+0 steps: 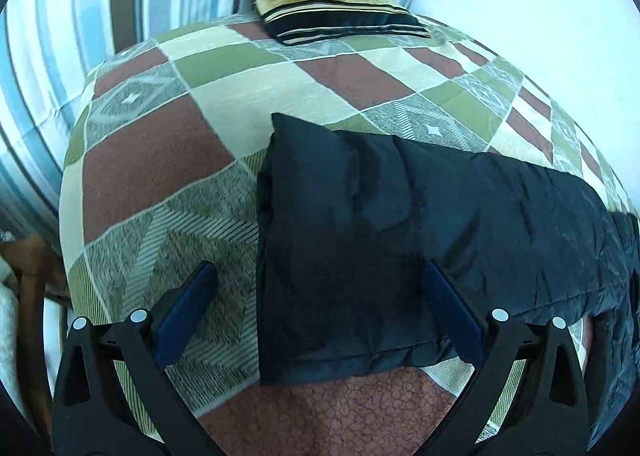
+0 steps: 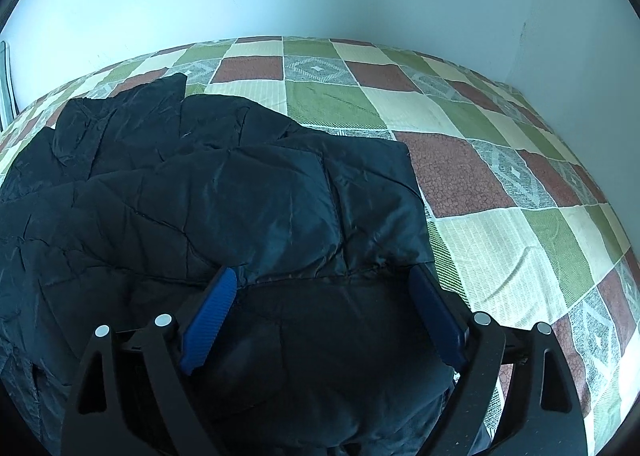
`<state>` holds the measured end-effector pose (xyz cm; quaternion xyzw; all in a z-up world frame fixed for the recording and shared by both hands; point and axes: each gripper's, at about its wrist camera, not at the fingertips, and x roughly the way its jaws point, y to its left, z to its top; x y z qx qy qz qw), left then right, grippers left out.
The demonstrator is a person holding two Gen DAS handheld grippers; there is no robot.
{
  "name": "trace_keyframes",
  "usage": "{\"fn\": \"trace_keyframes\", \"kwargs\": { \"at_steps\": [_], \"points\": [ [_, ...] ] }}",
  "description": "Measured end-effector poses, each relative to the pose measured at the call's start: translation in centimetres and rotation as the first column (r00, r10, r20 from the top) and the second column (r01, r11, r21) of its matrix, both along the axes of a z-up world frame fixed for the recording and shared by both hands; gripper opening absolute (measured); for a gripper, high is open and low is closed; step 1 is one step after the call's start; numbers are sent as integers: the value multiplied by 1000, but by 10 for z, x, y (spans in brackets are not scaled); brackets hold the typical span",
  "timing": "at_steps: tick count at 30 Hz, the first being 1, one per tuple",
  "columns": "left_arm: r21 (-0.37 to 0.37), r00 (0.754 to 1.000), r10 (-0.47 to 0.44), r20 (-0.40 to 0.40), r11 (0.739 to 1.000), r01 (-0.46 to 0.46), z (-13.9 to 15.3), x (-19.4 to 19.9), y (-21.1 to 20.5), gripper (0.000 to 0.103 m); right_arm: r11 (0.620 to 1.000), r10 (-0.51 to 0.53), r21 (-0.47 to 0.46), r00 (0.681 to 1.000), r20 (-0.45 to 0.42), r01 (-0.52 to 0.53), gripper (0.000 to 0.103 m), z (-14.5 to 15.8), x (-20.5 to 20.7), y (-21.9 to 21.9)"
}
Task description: Fold large clothes
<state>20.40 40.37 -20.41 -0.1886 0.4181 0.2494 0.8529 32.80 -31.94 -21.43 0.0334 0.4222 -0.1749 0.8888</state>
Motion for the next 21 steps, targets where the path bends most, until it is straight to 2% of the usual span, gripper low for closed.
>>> {"fn": "trace_keyframes", "kwargs": {
  "at_steps": [2, 3, 5, 7, 10, 12, 15, 17, 21],
  "points": [
    [-5, 1000, -9, 11, 1000, 9, 0, -1, 0, 98, 1000, 0, 0, 1000, 0, 0, 87, 0, 0, 0],
    [-11, 1000, -20, 23, 1000, 21, 1, -2, 0, 86, 1000, 0, 0, 1000, 1, 0, 87, 0, 0, 0],
    [-46, 997, -45, 56, 998, 47, 3, -4, 0, 71, 1000, 1, 0, 1000, 0, -1, 87, 0, -1, -1],
    [-69, 997, -47, 66, 996, 51, 3, -4, 2, 63, 1000, 1, 0, 1000, 0, -1, 87, 0, -1, -1],
    [-65, 997, -46, 61, 997, 50, 5, -3, 1, 44, 1000, 1, 0, 1000, 0, -1, 87, 0, -1, -1],
    [-85, 996, -46, 77, 995, 53, 7, -5, 2, 25, 1000, 2, 0, 1000, 0, -2, 87, 0, -1, -1],
    [-110, 994, -45, 102, 992, 56, 12, -10, 6, 9, 1000, 3, 1, 1000, 0, -3, 87, 0, -1, -2],
    [-115, 992, -46, 117, 992, 60, 19, -12, 4, 8, 1000, 3, 1, 1000, 1, -3, 87, 0, -1, -2],
    [-47, 988, -88, 128, 994, 94, 42, -13, -14, 6, 1000, 3, 1, 1000, 1, -3, 87, 0, -2, -2]
  ]
}}
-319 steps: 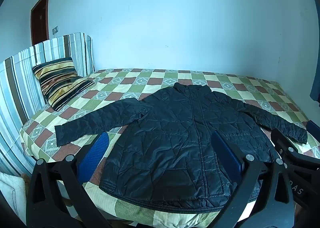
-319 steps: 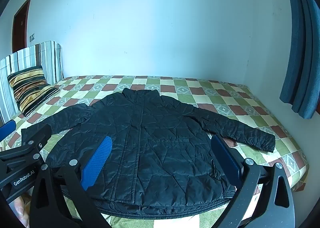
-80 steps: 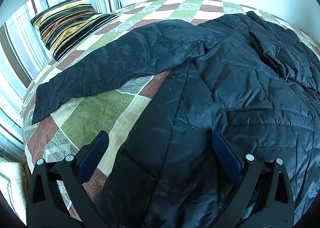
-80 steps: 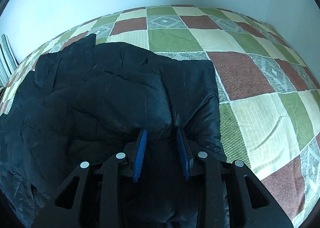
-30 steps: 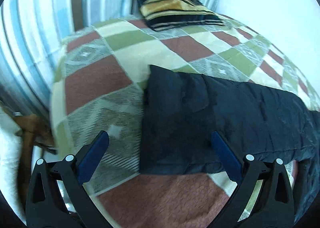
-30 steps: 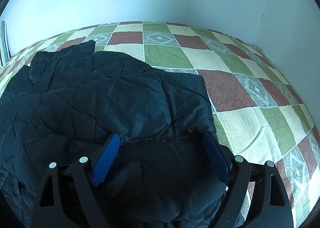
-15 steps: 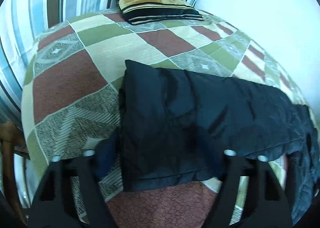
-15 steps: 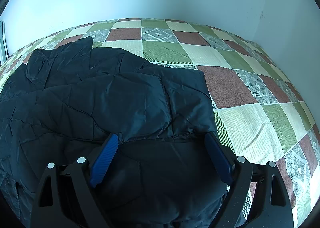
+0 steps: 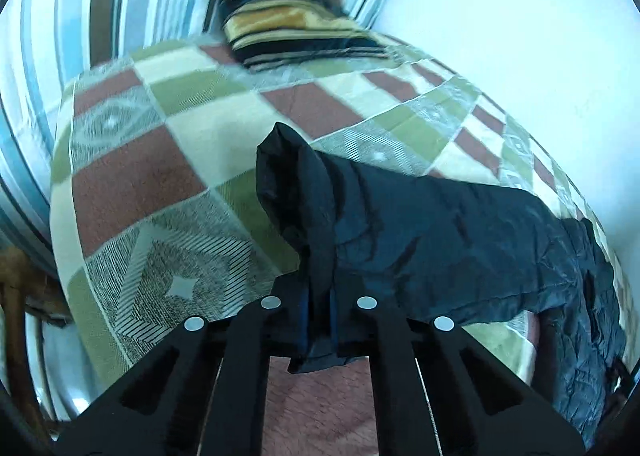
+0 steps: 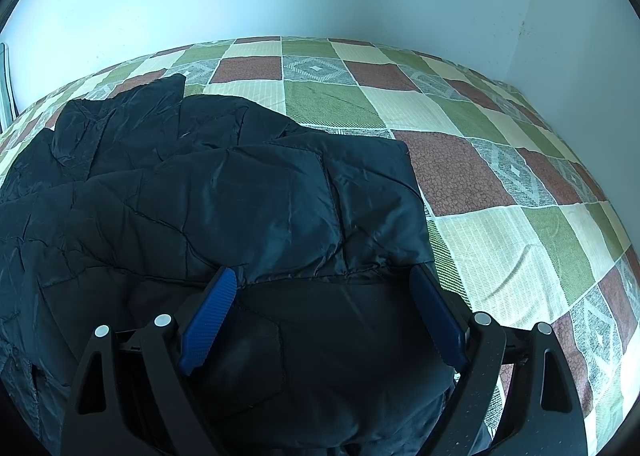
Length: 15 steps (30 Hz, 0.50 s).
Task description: Fold large clothes
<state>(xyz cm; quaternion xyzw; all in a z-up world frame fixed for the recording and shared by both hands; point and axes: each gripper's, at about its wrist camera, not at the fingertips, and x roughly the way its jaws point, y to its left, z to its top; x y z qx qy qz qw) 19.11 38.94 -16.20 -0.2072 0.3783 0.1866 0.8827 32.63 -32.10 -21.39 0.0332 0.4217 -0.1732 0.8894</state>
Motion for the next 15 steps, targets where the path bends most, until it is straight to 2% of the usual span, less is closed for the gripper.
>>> {"fn": "trace_keyframes", "kwargs": {
  "at_steps": [4, 8, 11, 15],
  "points": [
    [29, 996, -68, 58, 997, 66, 31, 6, -29, 6, 1000, -1, 6, 1000, 3, 1, 87, 0, 0, -2],
    [67, 977, -179, 118, 983, 172, 64, 24, -77, 5, 1000, -4, 15, 1000, 8, 4, 87, -1, -1, -3],
    [91, 937, -308, 166, 951, 296, 88, 47, -132, 5, 1000, -5, 20, 1000, 10, 5, 87, 0, -1, -3],
    [130, 878, -444, 177, 895, 426, 100, 75, -202, 5, 1000, -7, 28, 1000, 14, 7, 87, 0, -2, -4]
  ]
}}
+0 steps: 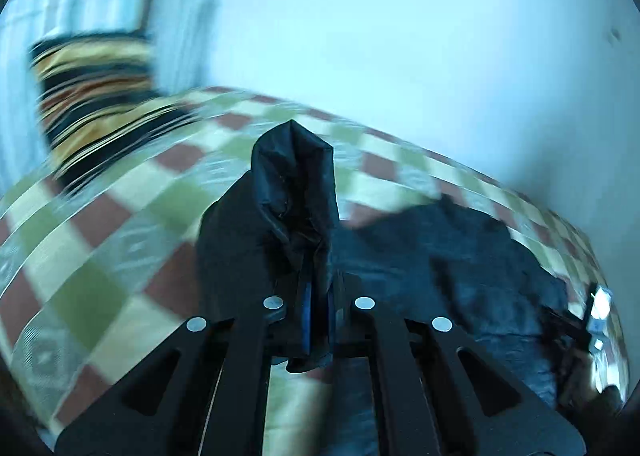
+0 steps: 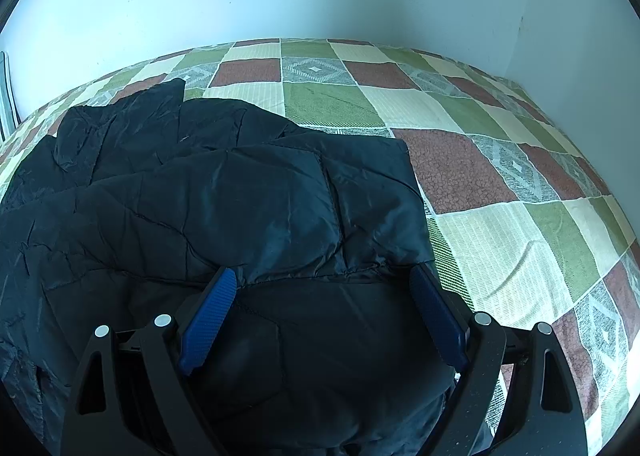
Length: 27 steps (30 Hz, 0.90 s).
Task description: Fold large clothes
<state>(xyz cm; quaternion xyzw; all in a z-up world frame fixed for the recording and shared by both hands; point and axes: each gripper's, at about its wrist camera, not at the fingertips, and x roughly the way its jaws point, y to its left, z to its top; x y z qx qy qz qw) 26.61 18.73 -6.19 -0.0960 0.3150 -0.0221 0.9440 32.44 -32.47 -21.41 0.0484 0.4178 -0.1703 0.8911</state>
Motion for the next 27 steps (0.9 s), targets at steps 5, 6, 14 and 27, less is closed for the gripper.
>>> {"fn": "trace_keyframes", "kwargs": {
  "at_steps": [5, 6, 14, 27],
  "points": [
    [12, 990, -138, -10, 990, 138, -2, 34, -88, 5, 1000, -3, 9, 1000, 4, 3, 87, 0, -1, 0],
    [17, 988, -156, -7, 988, 156, -3, 37, -100, 5, 1000, -3, 10, 1000, 5, 3, 87, -1, -1, 0],
    [16, 941, -331, -70, 943, 332, -29, 67, -221, 5, 1000, -5, 17, 1000, 8, 5, 87, -1, -1, 0],
    [25, 858, -472, -201, 873, 486, -96, 77, -339, 5, 1000, -7, 21, 1000, 11, 7, 87, -1, -1, -1]
  ]
}}
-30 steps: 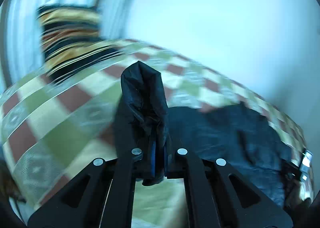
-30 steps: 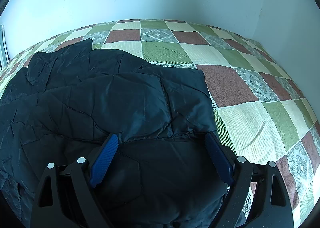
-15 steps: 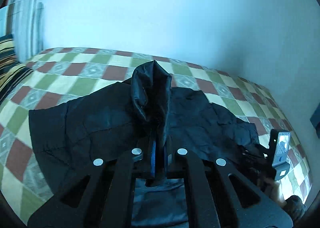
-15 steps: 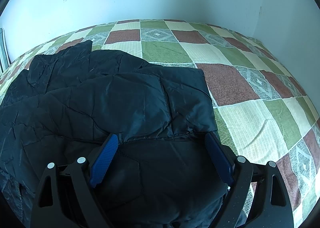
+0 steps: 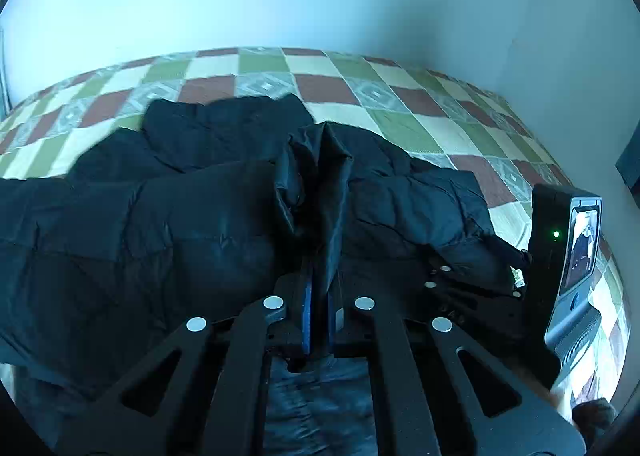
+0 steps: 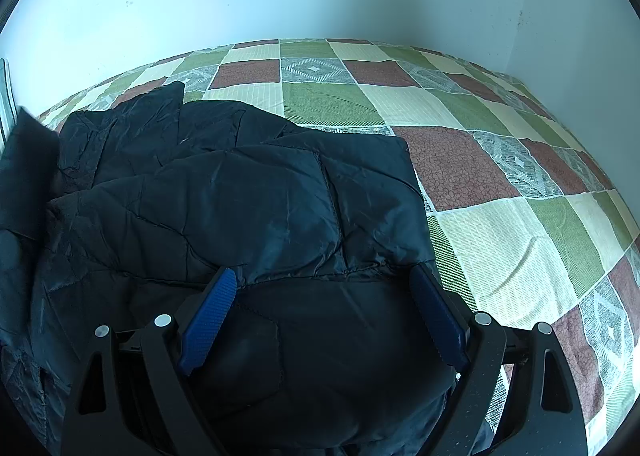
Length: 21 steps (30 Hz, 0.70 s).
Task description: Fold large clothes
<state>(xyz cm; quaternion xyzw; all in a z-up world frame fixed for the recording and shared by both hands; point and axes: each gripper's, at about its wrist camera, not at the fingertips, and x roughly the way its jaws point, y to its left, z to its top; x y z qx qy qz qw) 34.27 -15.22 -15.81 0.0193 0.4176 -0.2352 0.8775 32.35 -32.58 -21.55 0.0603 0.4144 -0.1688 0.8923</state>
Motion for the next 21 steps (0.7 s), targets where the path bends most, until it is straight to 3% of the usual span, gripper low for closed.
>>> {"fn": "trace_keyframes", "kwargs": {
  "at_steps": [11, 16, 20, 21],
  "points": [
    [-6, 997, -63, -48, 998, 63, -24, 4, -42, 5, 1000, -5, 1, 1000, -3, 5, 87, -1, 0, 0],
    [-23, 996, -73, -54, 997, 72, -21, 2, -46, 10, 1000, -4, 1, 1000, -1, 4, 87, -1, 0, 0],
    [-29, 997, -66, -31, 997, 65, 0, -10, -29, 45, 1000, -3, 6, 1000, -2, 3, 87, -1, 0, -1],
    [-32, 998, -59, -13, 998, 59, 8, -15, -20, 47, 1000, -4, 7, 1000, -1, 4, 87, 0, 0, -1]
  ]
}}
